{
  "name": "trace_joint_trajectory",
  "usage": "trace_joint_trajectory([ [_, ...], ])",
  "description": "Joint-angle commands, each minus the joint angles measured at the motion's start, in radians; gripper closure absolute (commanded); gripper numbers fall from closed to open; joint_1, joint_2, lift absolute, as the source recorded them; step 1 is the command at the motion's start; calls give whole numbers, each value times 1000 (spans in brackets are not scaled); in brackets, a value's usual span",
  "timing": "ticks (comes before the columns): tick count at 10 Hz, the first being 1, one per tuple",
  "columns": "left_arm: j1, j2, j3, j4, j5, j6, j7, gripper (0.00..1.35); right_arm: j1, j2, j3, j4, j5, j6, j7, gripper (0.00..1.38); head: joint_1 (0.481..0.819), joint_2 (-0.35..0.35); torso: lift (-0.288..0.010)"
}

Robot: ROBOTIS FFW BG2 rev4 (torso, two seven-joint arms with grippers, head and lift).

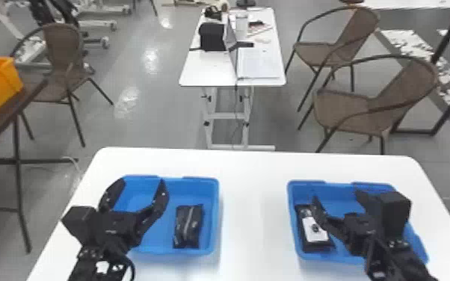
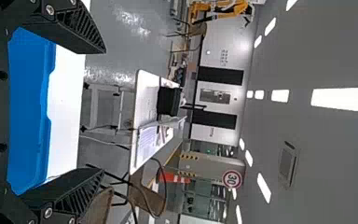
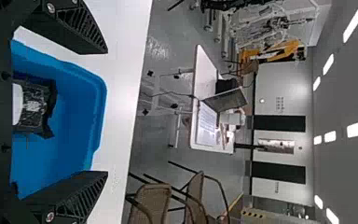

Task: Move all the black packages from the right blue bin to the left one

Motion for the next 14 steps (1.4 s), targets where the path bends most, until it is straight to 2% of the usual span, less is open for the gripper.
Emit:
trace_joint_trajectory([
  [1,2,-3,1,-12,0,9,0,130,5,0,-4,11,-15,52,-22,96,695,35,0],
  [6,2,-3,-2,-19,0,21,0,134,-59,-2,-3,116,-66,233,-27,96,695,16,0],
  [9,0,-3,-6,-19,-2,28,-2,134,-116,-3,25,160,-27,339,-27,96,695,18,0],
  [14,2,-3,-11,-19,-2,28,-8,134,-229,-5,65,309,-14,390,4,93,695,23,0],
])
